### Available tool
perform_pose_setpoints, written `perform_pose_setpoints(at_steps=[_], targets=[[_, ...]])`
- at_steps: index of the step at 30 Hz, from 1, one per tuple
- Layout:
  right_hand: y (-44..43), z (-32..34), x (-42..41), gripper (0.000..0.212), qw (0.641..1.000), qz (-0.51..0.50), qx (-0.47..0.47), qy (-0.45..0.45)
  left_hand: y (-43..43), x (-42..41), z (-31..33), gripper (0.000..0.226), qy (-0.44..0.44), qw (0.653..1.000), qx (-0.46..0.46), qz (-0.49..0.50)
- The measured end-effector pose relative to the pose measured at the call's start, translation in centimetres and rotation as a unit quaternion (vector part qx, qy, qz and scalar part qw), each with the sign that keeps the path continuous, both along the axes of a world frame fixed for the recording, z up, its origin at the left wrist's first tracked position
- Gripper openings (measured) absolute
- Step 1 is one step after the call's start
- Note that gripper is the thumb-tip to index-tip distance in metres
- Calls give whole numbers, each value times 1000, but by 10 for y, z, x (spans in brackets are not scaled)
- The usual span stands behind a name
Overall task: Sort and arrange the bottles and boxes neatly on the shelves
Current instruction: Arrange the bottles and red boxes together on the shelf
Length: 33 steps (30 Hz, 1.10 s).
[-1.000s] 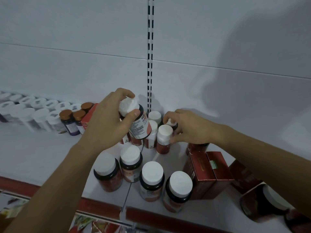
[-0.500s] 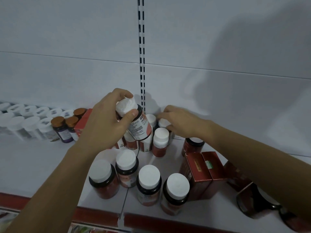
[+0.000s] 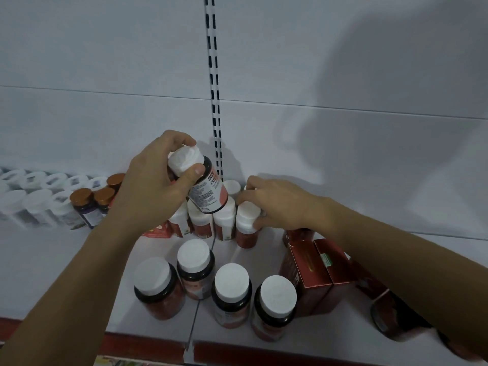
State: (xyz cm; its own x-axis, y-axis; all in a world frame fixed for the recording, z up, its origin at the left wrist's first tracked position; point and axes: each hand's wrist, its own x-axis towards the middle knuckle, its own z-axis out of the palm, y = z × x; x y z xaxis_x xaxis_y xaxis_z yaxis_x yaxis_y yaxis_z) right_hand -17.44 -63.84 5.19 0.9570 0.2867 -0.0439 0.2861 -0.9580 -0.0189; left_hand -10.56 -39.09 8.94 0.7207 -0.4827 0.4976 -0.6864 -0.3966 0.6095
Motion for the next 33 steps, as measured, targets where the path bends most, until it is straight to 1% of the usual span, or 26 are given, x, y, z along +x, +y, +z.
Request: perform_pose_setpoints(at_steps=[3, 6, 8, 10, 11, 12, 14, 15, 16, 19, 21, 23, 25, 27, 30, 33], targets=[[1, -3, 3, 58, 1000, -16, -1, -21, -1, 2, 3, 32, 3, 1000, -8, -7], [-11, -2, -3, 68, 997, -48, 54, -33, -5, 2, 6, 31, -2, 1000, -15, -15], [-27, 4, -11, 58, 990, -60, 104, -67, -11, 2, 8, 32, -7, 1000, -12, -25], [-50, 12, -20, 51, 988, -76, 117, -70, -19, 2, 11, 32, -17, 999, -3, -38], [-60, 15, -24, 53, 989, -89, 110, -40, -23, 1, 13, 32, -23, 999, 2, -45], [-68, 17, -28, 59, 990, -102, 97, 12, -28, 1, 15, 32, -26, 998, 6, -54], [-75, 16, -35, 67, 987, -115, 44, 101, -37, 0, 18, 32, -32, 997, 8, -71], [-76, 12, -37, 67, 987, -115, 14, 113, -41, -2, 19, 33, -34, 996, 8, -80], [-75, 8, -37, 62, 987, -115, -5, 108, -46, -4, 19, 34, -33, 995, 8, -90], [-73, 4, -34, 53, 991, -119, 3, 59, -58, -9, 15, 34, -16, 991, 20, -129], [-71, 4, -29, 49, 994, -109, 14, 19, -64, -12, 10, 39, -13, 984, 56, -167], [-65, 4, -23, 48, 995, -93, 34, -21, -68, -15, 6, 43, -30, 971, 104, -212], [-59, 4, -19, 52, 994, -79, 64, -45, -72, -19, 2, 43, -49, 956, 138, -255], [-58, 4, -18, 49, 992, -70, 90, -58, -77, -22, -2, 44, -63, 942, 167, -284], [-65, 7, -24, 40, 991, -75, 91, -70, -91, -25, -6, 44, -92, 923, 220, -302], [-74, 13, -30, 35, 991, -95, 69, -58, -107, -27, -15, 43, -163, 898, 294, -285]])
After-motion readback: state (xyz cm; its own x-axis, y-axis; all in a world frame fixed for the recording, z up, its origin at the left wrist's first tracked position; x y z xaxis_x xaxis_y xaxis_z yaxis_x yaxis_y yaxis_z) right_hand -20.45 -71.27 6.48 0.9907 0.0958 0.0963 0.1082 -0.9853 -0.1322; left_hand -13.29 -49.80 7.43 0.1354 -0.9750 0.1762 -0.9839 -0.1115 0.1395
